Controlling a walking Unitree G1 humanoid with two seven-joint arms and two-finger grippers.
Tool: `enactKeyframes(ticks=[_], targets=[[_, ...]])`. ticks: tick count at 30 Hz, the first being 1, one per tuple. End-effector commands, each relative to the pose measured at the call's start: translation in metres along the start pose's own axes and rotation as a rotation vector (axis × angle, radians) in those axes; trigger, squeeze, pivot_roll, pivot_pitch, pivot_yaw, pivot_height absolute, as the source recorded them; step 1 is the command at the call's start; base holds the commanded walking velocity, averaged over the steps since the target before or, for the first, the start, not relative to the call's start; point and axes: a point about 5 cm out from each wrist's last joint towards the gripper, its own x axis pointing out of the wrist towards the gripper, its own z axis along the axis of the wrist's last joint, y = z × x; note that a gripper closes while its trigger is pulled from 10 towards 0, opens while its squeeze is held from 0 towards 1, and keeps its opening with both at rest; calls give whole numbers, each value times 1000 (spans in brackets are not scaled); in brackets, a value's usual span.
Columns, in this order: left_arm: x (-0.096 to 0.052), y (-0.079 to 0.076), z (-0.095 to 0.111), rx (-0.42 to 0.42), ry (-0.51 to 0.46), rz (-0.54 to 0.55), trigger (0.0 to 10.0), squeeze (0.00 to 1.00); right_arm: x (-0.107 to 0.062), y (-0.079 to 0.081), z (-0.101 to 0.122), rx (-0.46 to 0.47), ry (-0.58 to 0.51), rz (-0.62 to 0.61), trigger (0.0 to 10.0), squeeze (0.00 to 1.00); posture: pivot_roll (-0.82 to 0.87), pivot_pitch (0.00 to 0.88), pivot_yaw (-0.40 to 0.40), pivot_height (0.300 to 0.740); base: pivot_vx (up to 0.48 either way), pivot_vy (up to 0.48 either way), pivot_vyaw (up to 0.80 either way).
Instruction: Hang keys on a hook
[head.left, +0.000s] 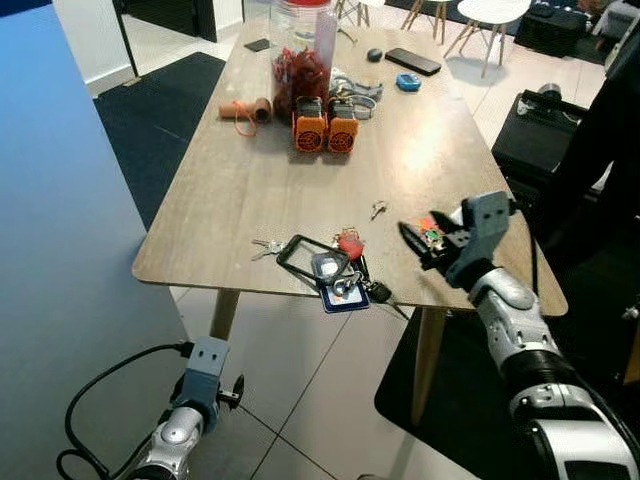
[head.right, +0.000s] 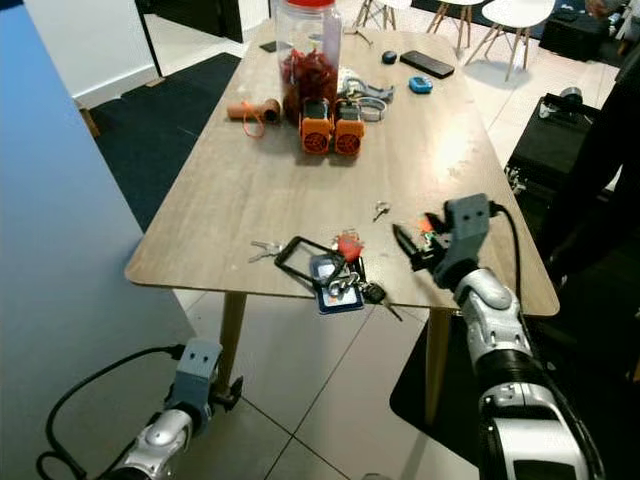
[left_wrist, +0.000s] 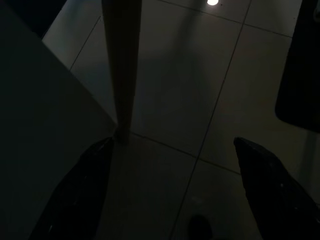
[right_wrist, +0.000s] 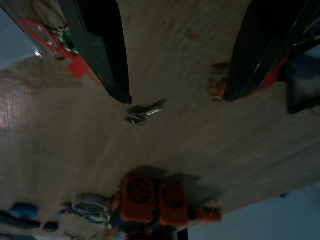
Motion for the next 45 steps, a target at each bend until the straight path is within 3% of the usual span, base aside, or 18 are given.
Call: enactKeyframes(ticks=[1, 4, 17, 28, 36, 45], targets=[[-2, 0, -3, -2, 6, 2, 10000, 0, -3, 9, -6, -15, 21, 46, 10000, 0, 72, 36, -60, 740, 0, 0, 0], [-2, 1, -4, -1, 4, 1, 10000, 0, -10, 18, -11, -29, 28, 81, 10000, 0, 70, 39, -58, 740, 0, 0, 0], [-1, -2, -2, 7, 6, -15, 10000, 0, -31, 29, -31, -6, 112, 63, 10000, 0, 55, 48, -43, 740, 0, 0, 0], [-1, -1, -2, 7, 9, -17, 10000, 0, -26, 28, -30, 4, 119, 25, 10000, 0, 56, 50, -43, 740, 0, 0, 0], [-1, -1, -3, 6, 13, -9, 10000, 0, -8, 40, -29, 9, 158, 84, 10000, 0, 66, 52, -55, 740, 0, 0, 0], [-2, 0, -5, -1, 14, -4, 10000, 0, -11, 45, -35, 9, 200, 113, 10000, 0, 67, 52, -58, 740, 0, 0, 0]])
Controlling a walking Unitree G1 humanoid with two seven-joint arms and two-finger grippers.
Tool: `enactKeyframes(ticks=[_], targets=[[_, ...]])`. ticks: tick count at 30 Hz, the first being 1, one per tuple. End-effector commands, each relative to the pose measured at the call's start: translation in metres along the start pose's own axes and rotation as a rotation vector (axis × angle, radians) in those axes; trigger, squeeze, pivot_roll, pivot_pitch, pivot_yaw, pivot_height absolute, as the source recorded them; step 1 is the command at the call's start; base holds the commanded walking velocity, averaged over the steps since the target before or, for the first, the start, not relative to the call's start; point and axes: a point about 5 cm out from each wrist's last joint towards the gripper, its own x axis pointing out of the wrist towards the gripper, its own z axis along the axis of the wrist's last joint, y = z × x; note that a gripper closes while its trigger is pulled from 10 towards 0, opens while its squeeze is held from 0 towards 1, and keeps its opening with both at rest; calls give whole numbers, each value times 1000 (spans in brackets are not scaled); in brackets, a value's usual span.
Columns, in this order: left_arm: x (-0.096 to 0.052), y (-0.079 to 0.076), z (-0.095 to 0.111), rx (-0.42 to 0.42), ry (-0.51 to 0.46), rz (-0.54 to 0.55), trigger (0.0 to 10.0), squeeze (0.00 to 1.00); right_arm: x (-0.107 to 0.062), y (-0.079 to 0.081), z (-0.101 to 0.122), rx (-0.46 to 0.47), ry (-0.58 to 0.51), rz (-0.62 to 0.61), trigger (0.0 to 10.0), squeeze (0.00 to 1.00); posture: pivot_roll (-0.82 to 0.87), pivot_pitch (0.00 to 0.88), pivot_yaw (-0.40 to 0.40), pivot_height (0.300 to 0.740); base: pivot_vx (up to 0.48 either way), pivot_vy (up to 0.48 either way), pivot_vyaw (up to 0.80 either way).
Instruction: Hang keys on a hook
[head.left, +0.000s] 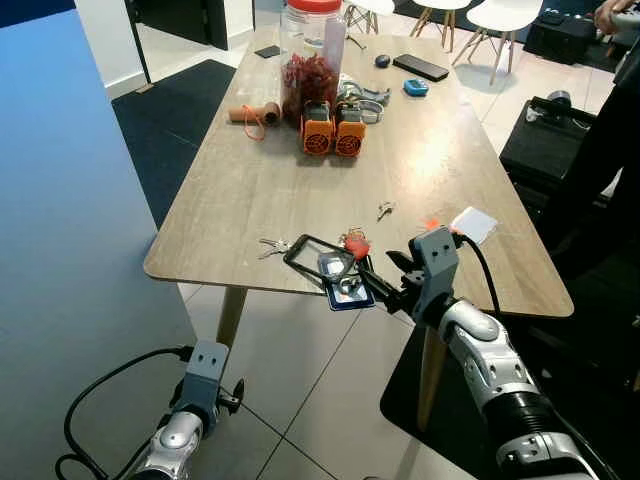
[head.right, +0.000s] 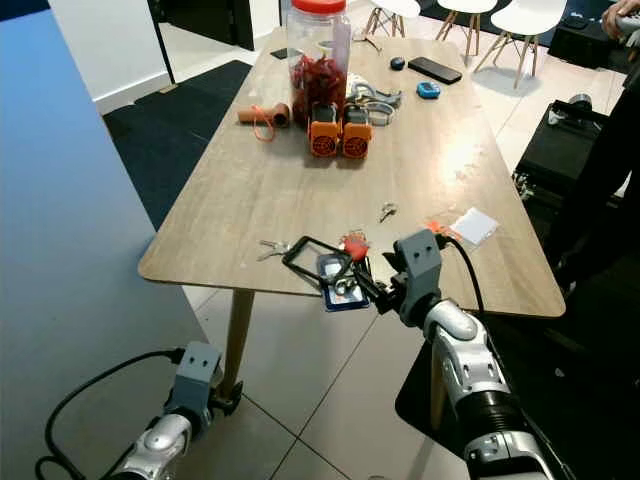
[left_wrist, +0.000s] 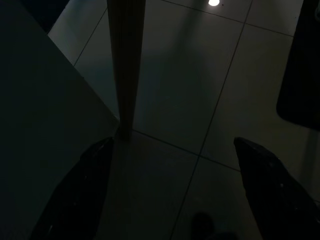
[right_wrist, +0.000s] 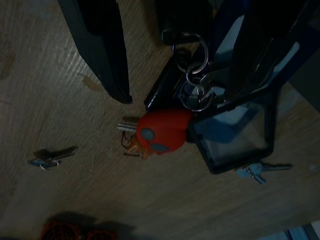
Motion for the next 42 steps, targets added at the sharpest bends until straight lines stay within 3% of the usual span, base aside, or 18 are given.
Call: enactKeyframes(ticks=[1, 15, 30, 33, 36, 37, 38, 39, 42], targets=[[-2, 0, -5, -4, 16, 7, 10000, 0, -3, 2, -7, 8, 36, 6, 10000, 0, 67, 52, -58, 740, 0, 0, 0], [-1, 0, -3, 2, 14, -2, 10000, 0, -22, -5, -21, 37, 63, -67, 10000, 0, 58, 51, -48, 740, 0, 0, 0], [0, 0, -1, 13, 12, -11, 10000, 0, -20, -6, -18, 36, 65, -85, 10000, 0, 55, 36, -42, 740, 0, 0, 0], [0, 0, -1, 14, 12, -13, 10000, 0, -19, -7, -18, 35, 64, -89, 8549, 0, 54, 32, -42, 740, 0, 0, 0], [0, 0, 0, 15, 10, -14, 10000, 0, -19, -8, -18, 34, 64, -92, 8275, 0, 54, 32, -42, 740, 0, 0, 0], [1, 0, 0, 16, 10, -15, 10000, 0, -19, -8, -18, 34, 66, -94, 5529, 0, 55, 29, -41, 740, 0, 0, 0], [1, 0, 0, 16, 10, -15, 10000, 0, -19, -8, -18, 34, 66, -94, 5529, 0, 55, 29, -41, 740, 0, 0, 0], [1, 0, 0, 17, 9, -15, 10000, 0, -19, -8, -18, 34, 67, -96, 4392, 0, 56, 28, -40, 740, 0, 0, 0], [1, 1, 1, 18, 7, -15, 10000, 0, -18, -8, -18, 35, 70, -99, 4039, 0, 58, 26, -40, 740, 0, 0, 0]])
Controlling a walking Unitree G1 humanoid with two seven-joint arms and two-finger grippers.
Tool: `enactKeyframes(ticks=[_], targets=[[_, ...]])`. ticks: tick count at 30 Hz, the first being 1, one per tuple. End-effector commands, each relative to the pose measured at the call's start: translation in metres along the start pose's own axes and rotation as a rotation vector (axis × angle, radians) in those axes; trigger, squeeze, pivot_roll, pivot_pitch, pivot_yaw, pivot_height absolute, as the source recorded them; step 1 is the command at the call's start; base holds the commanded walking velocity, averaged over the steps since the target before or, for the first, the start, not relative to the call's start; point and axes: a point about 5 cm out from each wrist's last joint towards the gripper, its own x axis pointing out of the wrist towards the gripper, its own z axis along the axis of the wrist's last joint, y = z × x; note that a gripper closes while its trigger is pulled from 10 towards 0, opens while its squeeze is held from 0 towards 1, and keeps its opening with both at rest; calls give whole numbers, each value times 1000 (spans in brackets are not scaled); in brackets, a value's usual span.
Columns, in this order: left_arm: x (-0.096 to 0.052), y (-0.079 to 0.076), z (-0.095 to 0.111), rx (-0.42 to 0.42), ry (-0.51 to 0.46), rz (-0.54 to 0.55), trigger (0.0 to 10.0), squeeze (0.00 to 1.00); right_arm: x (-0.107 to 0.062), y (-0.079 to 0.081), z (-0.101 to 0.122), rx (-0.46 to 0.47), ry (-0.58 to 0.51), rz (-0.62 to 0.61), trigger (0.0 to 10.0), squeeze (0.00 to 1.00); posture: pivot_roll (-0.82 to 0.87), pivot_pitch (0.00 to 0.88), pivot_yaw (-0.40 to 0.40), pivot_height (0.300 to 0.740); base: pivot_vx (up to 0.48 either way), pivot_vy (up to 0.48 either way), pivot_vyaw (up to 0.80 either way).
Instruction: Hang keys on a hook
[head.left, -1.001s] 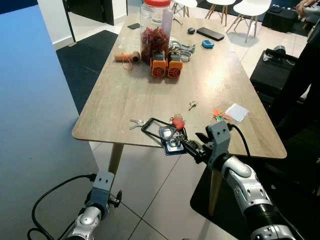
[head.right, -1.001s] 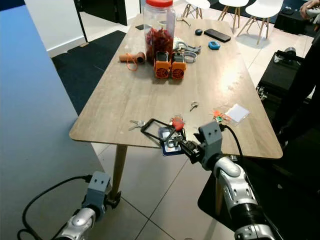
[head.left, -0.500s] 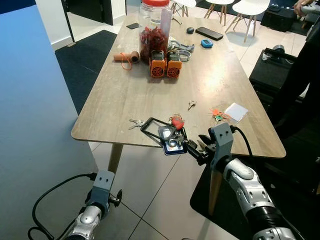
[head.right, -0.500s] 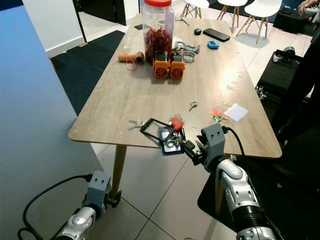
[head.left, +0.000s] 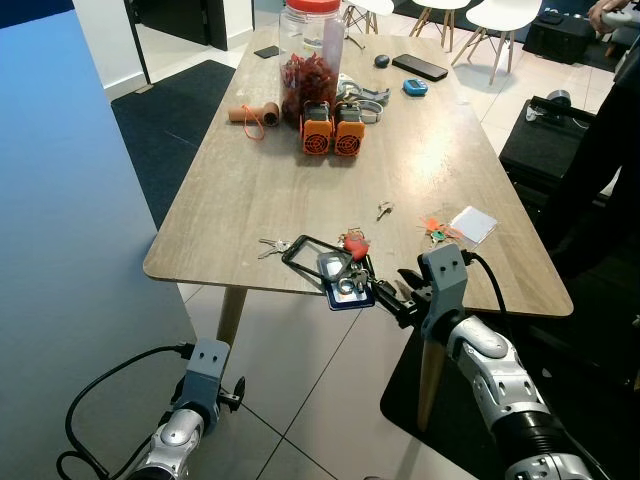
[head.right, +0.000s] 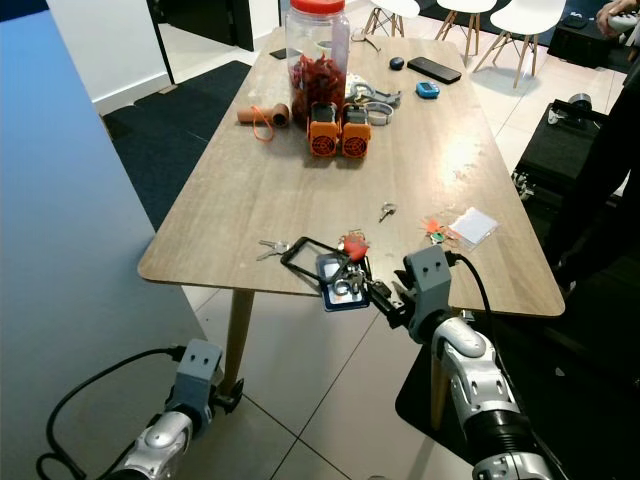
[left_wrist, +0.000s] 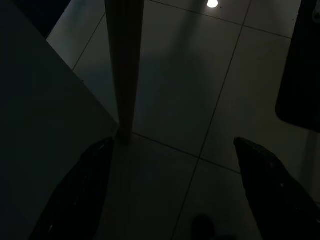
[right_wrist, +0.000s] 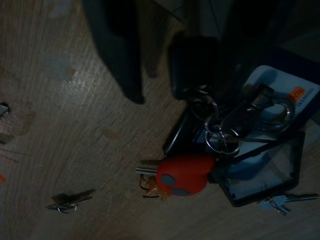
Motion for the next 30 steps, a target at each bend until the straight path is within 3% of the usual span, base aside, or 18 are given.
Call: enactKeyframes(ticks=[1, 2, 4, 6, 20, 22, 23, 24, 25, 26, 27, 30], targets=[[-1, 1, -3, 14, 16, -9, 10000, 0, -1, -4, -2, 7, 13, -22, 4039, 0, 58, 26, -40, 740, 0, 0, 0], [-1, 1, -2, 15, 15, -9, 10000, 0, -1, -5, -2, 7, 14, -24, 3216, 0, 58, 26, -40, 740, 0, 0, 0], [-1, 1, -2, 15, 15, -8, 10000, 0, -1, -5, -2, 7, 15, -25, 3216, 0, 58, 26, -40, 740, 0, 0, 0], [-1, 1, -3, 17, 15, -9, 10000, 0, -1, -5, -3, 6, 17, -28, 2039, 0, 58, 27, -38, 740, 0, 0, 0], [-1, 0, -3, 20, 19, -11, 10000, 0, -2, -8, -2, 3, 23, -38, 1529, 0, 58, 32, -41, 740, 0, 0, 0], [-1, 0, -3, 20, 19, -11, 10000, 0, -2, -8, -2, 3, 22, -39, 2000, 0, 58, 32, -41, 740, 0, 0, 0], [-1, 0, -3, 21, 19, -11, 10000, 0, -1, -8, -1, 2, 17, -40, 6392, 0, 57, 32, -42, 740, 0, 0, 0], [-1, 0, -3, 21, 19, -11, 10000, 0, -1, -8, -1, 2, 13, -41, 6392, 0, 57, 32, -42, 740, 0, 0, 0], [-1, -1, -3, 21, 19, -11, 10000, 0, -1, -8, 0, 2, 9, -42, 10000, 204, 57, 33, -42, 740, 0, 0, 0], [-1, -1, -3, 21, 19, -11, 10000, 0, -1, -8, 0, 2, 9, -42, 10000, 204, 57, 33, -42, 740, 0, 0, 0], [-1, -1, -3, 21, 20, -11, 10000, 0, 0, -8, 1, 1, 6, -42, 10000, 1000, 57, 33, -42, 740, 0, 0, 0], [-1, -1, -3, 22, 20, -10, 10000, 0, 0, -8, 2, 1, 4, -43, 10000, 1000, 57, 35, -44, 740, 0, 0, 0]])
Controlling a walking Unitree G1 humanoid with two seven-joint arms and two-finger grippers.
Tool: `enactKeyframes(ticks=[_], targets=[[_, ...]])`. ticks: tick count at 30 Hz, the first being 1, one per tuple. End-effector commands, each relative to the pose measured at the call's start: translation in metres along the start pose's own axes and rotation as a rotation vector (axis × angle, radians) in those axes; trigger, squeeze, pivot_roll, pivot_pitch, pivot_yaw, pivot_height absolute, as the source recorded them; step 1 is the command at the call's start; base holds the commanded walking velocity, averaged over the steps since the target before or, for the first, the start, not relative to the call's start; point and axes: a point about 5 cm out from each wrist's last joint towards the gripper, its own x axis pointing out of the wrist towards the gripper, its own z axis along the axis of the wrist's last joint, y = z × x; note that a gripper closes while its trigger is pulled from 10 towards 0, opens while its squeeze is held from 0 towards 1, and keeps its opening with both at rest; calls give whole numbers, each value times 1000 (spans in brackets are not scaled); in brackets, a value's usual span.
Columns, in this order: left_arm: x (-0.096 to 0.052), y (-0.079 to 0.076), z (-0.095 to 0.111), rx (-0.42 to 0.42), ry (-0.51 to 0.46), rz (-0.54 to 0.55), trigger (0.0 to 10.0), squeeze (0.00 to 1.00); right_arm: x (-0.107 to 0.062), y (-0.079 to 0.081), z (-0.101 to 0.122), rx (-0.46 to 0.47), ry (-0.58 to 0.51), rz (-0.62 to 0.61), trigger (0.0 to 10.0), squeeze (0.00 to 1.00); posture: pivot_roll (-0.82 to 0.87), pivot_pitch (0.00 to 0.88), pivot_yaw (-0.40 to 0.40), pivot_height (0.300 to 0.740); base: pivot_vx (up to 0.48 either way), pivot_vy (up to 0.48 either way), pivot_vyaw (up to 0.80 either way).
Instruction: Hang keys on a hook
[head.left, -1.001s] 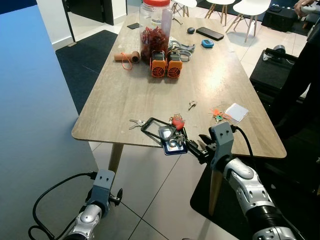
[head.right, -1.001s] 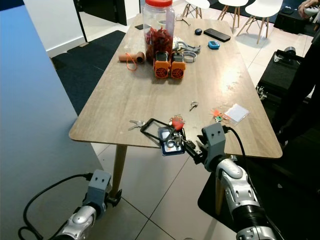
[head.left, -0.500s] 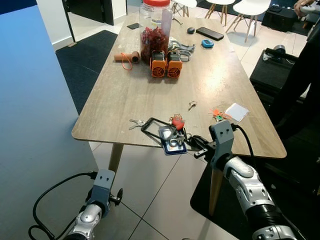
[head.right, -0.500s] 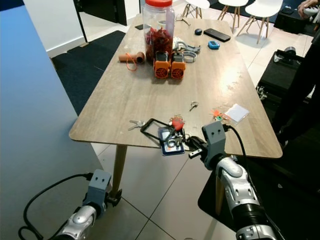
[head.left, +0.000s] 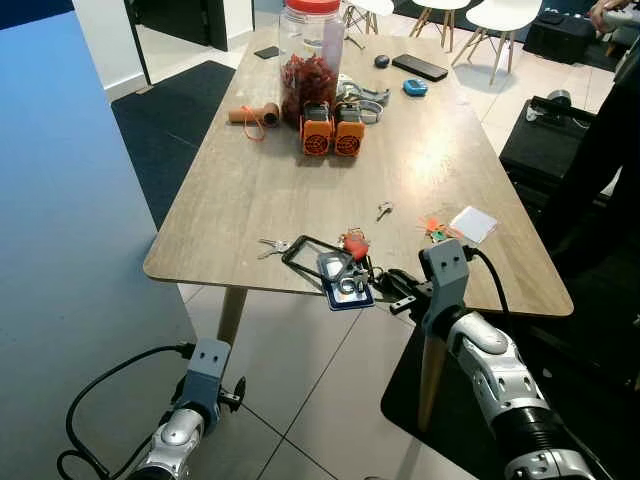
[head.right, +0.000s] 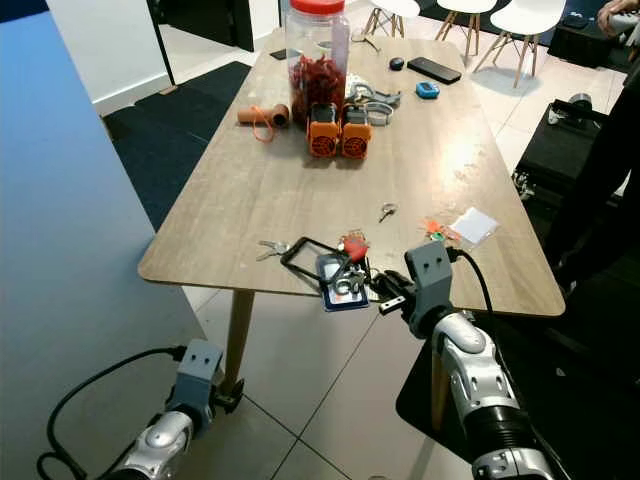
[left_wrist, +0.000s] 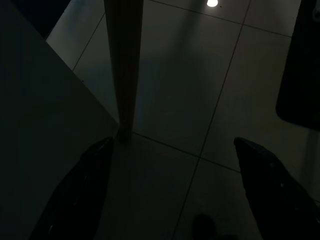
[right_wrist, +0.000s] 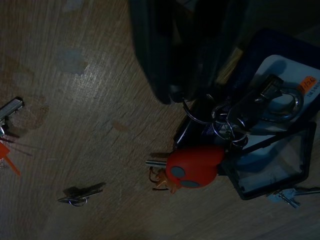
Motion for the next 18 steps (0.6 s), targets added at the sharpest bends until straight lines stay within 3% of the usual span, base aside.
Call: enactKeyframes(ticks=[1, 2, 3, 18], targets=[[-1, -1, -3, 17, 18, -8, 10000, 0, -1, -6, 0, 5, 6, -29, 10000, 957, 57, 36, -45, 740, 0, 0, 0], [-1, -1, -3, 17, 18, -8, 10000, 0, -1, -6, 0, 5, 6, -29, 10000, 957, 57, 36, -45, 740, 0, 0, 0], [-1, -1, -3, 17, 20, -6, 10000, 0, 1, -7, 5, 2, -12, -43, 10000, 0, 57, 37, -46, 740, 0, 0, 0], [0, -1, -3, 20, 27, -8, 10000, 0, 7, -11, 9, -10, -1, -52, 10000, 0, 57, 43, -49, 740, 0, 0, 0]])
